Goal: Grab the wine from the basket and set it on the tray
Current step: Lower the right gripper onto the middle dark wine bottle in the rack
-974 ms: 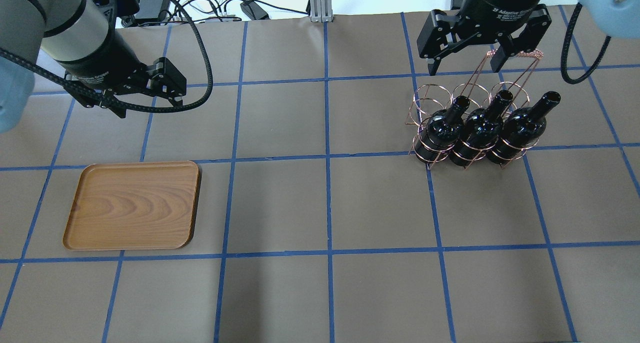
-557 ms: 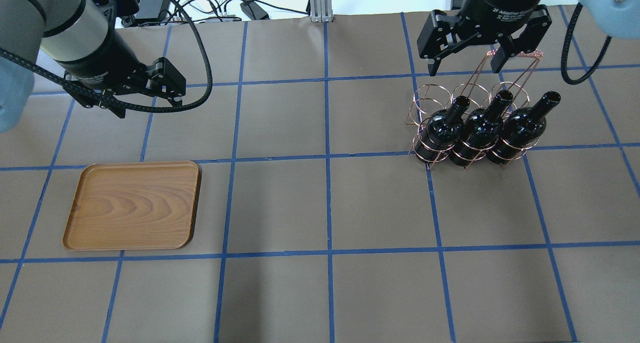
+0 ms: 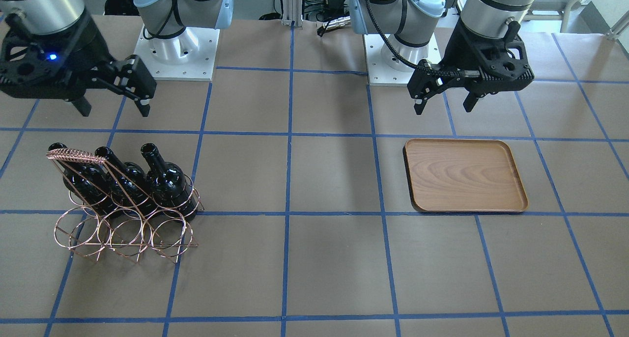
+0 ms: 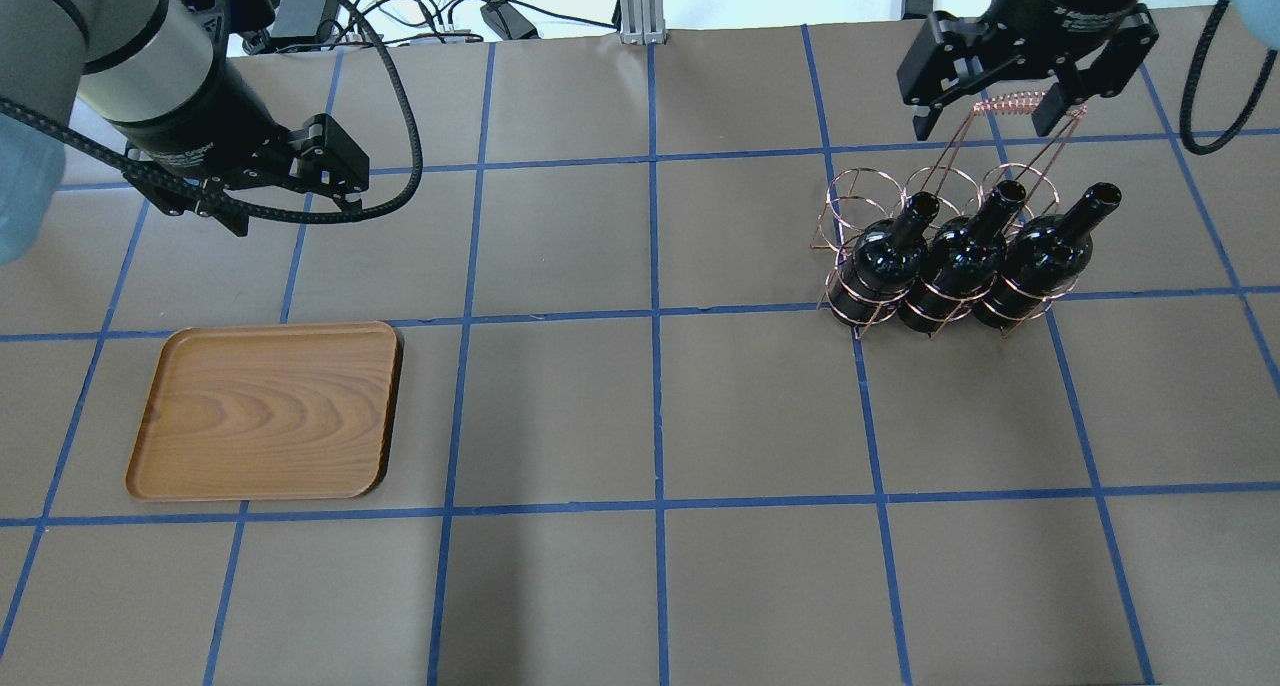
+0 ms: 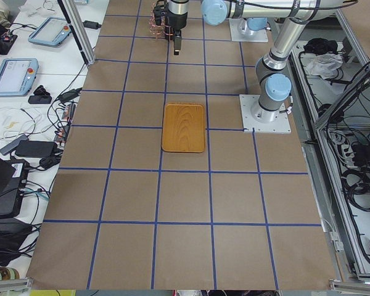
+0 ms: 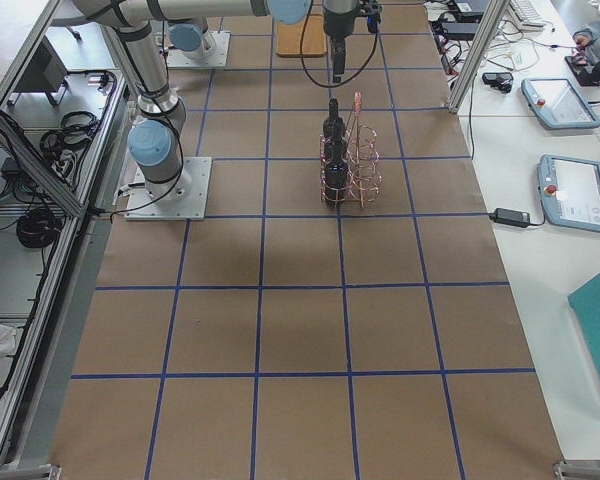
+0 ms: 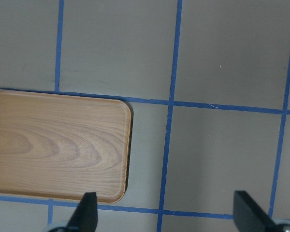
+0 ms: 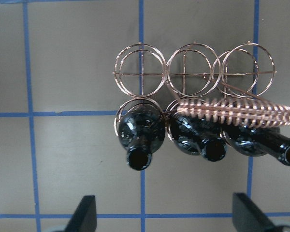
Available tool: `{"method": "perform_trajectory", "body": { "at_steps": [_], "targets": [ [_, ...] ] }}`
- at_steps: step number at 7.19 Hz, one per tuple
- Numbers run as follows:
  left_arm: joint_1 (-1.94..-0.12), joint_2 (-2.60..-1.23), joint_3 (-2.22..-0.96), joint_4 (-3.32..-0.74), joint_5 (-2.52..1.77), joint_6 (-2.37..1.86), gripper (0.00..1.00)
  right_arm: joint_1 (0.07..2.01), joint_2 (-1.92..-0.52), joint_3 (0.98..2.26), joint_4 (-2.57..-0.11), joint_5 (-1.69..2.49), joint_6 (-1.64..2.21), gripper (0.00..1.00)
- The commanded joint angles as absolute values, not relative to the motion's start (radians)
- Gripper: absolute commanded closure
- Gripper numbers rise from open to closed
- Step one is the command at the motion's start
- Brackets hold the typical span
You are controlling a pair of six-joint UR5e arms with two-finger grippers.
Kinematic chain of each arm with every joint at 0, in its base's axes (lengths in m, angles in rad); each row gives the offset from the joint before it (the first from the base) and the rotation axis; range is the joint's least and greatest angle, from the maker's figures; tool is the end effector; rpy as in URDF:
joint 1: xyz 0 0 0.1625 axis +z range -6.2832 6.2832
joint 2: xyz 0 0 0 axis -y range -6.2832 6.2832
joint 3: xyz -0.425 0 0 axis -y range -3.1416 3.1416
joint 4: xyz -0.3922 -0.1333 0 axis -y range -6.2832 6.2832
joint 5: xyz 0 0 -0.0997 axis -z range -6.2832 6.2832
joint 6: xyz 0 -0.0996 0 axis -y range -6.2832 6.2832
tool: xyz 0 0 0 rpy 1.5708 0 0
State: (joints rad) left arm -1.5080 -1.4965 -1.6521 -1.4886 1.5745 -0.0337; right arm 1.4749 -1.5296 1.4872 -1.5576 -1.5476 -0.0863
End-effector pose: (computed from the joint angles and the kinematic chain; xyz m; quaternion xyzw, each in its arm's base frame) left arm -0.1033 -0.4750 0.4918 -0.0483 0.9981 -0.0376 0.0024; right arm 0.0860 -0.5225 0.5071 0.0046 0.9998 -0.0156 0.0102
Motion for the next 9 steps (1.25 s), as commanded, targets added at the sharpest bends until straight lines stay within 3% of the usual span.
{"method": "perform_trajectory", "body": {
  "at_steps": [1,3,6,8,9],
  "targets": [
    [-1.508,-1.496,-1.652,-1.489,1.575,-0.032,0.0,1.425,-1.526,1.624,-1.7,-1.562,-0.136,0.01],
    [-1.508,-1.496,-1.654,-1.491,1.575,-0.032,0.0,1.416,-1.516,1.701,-1.814,-1.559,-0.191,0.01],
    [-1.502,-1.496,-1.654,-1.491,1.575,-0.032,0.0,1.379,-1.483,1.713,-1.827,-1.543,-0.227,0.04],
    [-1.503,-1.494,-1.654,-1.49,1.58,-0.031,0.0,1.381,-1.48,1.729,-1.827,-1.54,-0.224,0.15],
    [-1.5,-1.494,-1.652,-1.491,1.582,-0.029,0.0,1.381,-1.48,1.729,-1.827,-1.54,-0.224,0.32]
  ]
}}
